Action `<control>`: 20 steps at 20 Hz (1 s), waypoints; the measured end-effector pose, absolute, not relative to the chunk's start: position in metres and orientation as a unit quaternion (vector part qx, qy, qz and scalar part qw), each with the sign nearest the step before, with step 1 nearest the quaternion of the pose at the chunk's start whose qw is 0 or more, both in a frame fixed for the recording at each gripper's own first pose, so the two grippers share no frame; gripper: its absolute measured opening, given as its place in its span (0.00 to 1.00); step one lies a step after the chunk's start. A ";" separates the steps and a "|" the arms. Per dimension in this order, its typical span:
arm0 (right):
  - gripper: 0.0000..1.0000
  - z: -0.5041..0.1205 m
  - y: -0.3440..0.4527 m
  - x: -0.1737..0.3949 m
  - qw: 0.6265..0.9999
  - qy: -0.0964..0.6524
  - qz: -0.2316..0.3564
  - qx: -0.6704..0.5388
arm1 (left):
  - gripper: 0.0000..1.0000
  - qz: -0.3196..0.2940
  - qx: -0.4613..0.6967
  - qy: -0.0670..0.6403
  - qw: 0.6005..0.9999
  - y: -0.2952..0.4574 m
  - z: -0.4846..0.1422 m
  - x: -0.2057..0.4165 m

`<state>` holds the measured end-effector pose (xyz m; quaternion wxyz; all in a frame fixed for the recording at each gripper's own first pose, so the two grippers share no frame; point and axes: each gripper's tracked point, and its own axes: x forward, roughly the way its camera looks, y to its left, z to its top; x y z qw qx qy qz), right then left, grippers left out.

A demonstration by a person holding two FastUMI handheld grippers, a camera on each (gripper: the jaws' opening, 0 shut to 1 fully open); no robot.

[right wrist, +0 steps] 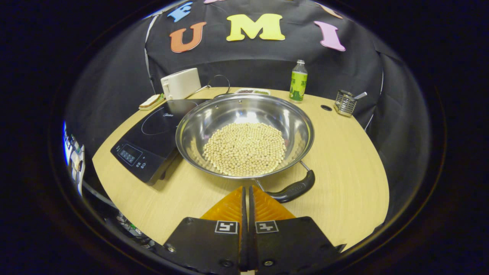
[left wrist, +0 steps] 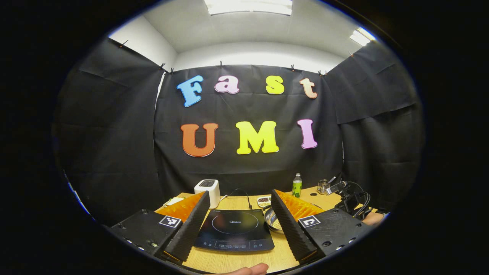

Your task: First push the handle of the pot to place it horizontally, then grasp the pot with both hands and set it on the induction cooktop.

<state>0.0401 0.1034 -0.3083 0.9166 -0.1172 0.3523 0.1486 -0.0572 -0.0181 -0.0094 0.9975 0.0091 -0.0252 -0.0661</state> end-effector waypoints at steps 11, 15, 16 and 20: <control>0.04 -0.308 0.063 0.067 0.922 0.352 0.108 -0.122 | 0.95 -0.070 0.009 -0.021 0.997 -0.023 -0.018 -0.062; 0.04 -0.309 0.046 0.079 0.924 0.356 0.090 -0.106 | 0.95 -0.062 0.010 -0.020 0.998 -0.022 -0.019 -0.058; 0.04 -0.309 0.043 0.082 0.925 0.357 0.088 -0.098 | 0.95 -0.060 0.009 -0.017 0.998 -0.022 -0.021 -0.056; 0.04 -0.310 0.032 0.097 0.926 0.363 0.080 -0.069 | 0.95 -0.048 0.011 -0.006 0.999 -0.026 -0.030 -0.047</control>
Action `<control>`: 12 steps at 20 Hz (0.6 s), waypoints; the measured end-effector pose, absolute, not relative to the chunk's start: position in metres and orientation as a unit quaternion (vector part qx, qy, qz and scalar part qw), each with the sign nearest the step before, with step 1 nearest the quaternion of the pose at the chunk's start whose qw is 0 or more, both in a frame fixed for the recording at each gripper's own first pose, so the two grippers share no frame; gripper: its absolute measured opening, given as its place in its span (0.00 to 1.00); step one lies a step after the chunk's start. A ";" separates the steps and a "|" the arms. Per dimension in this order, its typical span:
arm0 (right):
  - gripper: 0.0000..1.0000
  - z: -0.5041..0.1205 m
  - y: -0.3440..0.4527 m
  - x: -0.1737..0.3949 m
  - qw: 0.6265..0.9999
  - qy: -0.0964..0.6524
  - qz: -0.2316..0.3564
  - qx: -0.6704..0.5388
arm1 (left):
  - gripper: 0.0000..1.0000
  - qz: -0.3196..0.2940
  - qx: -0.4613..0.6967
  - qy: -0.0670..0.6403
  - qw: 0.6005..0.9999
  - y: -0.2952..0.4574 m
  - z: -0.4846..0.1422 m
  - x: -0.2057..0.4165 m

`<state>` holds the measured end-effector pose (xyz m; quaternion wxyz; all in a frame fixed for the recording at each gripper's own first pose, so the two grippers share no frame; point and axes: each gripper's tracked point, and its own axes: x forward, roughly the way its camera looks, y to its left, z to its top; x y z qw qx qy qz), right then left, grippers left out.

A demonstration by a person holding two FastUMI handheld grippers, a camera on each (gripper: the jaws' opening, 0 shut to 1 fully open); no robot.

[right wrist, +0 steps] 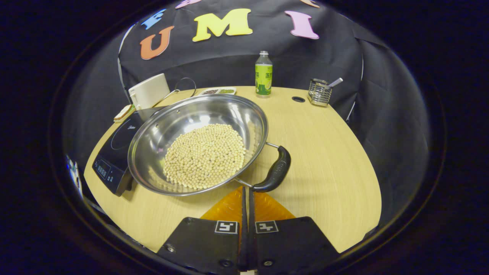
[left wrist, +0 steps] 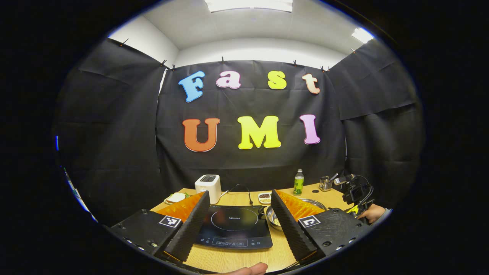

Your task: First push the handle of the pot to place it horizontally, then grasp the pot with both hands and set it on the induction cooktop.

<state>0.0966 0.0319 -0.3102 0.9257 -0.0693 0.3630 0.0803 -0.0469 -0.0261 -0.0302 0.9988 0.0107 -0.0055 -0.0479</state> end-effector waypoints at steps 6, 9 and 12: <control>0.04 -0.308 0.023 0.120 0.930 0.356 0.067 -0.057 | 0.95 -0.053 0.004 0.007 0.999 -0.038 -0.041 -0.039; 0.04 -0.308 0.016 0.133 0.932 0.355 0.060 -0.048 | 0.95 -0.052 0.004 0.010 0.999 -0.037 -0.046 -0.034; 0.04 -0.310 0.013 0.141 0.931 0.358 0.058 -0.033 | 0.95 -0.053 0.002 0.020 0.998 -0.038 -0.058 -0.024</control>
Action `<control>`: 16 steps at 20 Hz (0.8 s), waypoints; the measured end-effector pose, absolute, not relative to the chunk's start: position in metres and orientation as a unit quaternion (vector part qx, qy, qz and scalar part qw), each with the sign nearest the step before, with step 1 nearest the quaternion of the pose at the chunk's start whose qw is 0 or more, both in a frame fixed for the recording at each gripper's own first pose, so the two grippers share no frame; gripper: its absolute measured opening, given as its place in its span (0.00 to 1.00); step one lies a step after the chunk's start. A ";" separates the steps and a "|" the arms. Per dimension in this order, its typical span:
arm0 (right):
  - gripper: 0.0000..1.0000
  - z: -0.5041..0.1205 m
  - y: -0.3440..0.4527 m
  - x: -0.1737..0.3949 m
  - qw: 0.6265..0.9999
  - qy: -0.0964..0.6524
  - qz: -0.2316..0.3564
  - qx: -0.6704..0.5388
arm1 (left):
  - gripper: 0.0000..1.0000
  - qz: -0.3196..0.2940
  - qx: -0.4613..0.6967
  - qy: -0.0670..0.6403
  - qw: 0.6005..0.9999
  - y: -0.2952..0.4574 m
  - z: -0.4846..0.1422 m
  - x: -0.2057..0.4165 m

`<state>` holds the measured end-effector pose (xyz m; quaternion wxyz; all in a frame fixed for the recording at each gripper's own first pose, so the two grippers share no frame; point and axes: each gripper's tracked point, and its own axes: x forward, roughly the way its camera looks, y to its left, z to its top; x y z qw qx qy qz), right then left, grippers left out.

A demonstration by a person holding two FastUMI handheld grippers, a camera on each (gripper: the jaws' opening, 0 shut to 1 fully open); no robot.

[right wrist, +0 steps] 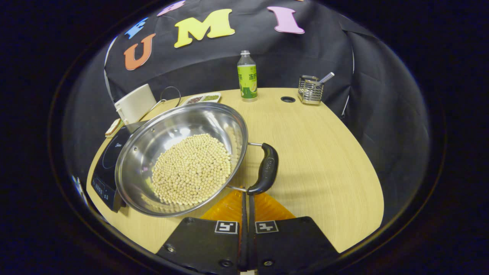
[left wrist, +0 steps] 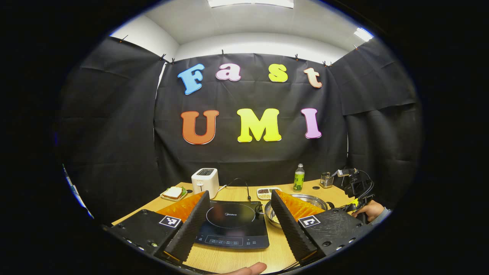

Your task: First push the handle of the pot to place it horizontally, then grasp the pot with both hands and set it on the induction cooktop.

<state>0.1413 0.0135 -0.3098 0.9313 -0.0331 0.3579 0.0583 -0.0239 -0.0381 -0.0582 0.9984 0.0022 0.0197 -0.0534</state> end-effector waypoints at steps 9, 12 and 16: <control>0.04 -0.297 0.005 0.174 0.938 0.339 0.068 -0.004 | 0.96 -0.056 -0.019 0.063 0.996 -0.043 -0.085 0.033; 0.04 -0.284 -0.004 0.171 0.944 0.324 0.067 0.001 | 0.96 -0.069 -0.023 0.088 0.994 -0.054 -0.096 0.055; 0.17 -0.250 -0.023 0.166 0.961 0.270 0.051 -0.005 | 0.96 -0.097 -0.058 0.124 0.986 -0.077 -0.116 0.082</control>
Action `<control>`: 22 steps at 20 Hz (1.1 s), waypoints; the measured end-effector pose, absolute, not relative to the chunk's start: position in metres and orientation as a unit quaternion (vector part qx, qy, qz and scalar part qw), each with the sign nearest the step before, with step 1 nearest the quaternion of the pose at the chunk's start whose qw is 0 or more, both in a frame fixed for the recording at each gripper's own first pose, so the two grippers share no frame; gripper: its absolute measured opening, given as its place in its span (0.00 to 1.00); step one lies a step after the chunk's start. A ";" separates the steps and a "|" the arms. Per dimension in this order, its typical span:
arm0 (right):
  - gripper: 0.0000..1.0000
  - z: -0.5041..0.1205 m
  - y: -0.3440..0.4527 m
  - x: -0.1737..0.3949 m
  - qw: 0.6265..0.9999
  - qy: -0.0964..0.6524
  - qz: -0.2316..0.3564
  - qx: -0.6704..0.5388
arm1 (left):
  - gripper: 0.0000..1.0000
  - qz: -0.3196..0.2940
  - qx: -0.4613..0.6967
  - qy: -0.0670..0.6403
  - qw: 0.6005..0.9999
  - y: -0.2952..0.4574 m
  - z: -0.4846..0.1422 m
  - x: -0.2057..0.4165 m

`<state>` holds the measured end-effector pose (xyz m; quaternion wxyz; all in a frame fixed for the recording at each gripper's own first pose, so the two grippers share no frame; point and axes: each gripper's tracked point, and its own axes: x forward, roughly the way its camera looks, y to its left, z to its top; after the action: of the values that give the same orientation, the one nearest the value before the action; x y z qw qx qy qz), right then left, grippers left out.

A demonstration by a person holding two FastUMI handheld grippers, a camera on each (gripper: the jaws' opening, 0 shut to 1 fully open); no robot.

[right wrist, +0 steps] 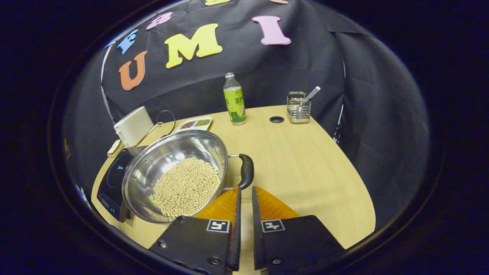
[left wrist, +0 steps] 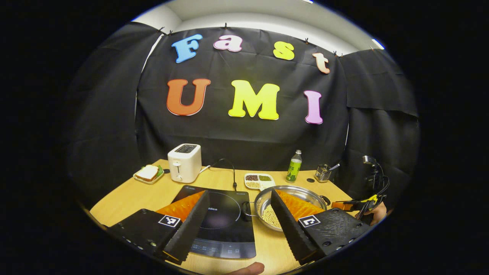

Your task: First push the handle of the pot to place it horizontally, then grasp the pot with both hands and set it on the induction cooktop.

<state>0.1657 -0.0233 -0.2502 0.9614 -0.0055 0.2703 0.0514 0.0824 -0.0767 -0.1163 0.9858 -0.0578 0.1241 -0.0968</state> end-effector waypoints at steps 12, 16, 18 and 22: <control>0.96 -0.228 -0.014 0.182 0.964 0.258 0.059 0.015 | 0.95 -0.108 -0.049 0.261 0.958 -0.116 -0.215 0.164; 0.96 -0.244 -0.009 0.196 0.958 0.281 0.062 0.013 | 0.96 -0.102 -0.040 0.315 0.943 -0.116 -0.245 0.184; 0.94 -0.255 -0.009 0.201 0.953 0.298 0.059 0.009 | 0.95 -0.104 -0.037 0.341 0.934 -0.121 -0.259 0.190; 0.94 -0.266 -0.008 0.209 0.947 0.317 0.060 -0.002 | 0.88 -0.113 -0.065 0.380 0.916 -0.134 -0.272 0.198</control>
<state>0.2093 -0.0085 -0.2658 0.9465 -0.0016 0.3169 0.0605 0.1982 -0.1340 -0.2717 0.9157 -0.0653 0.3800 -0.1132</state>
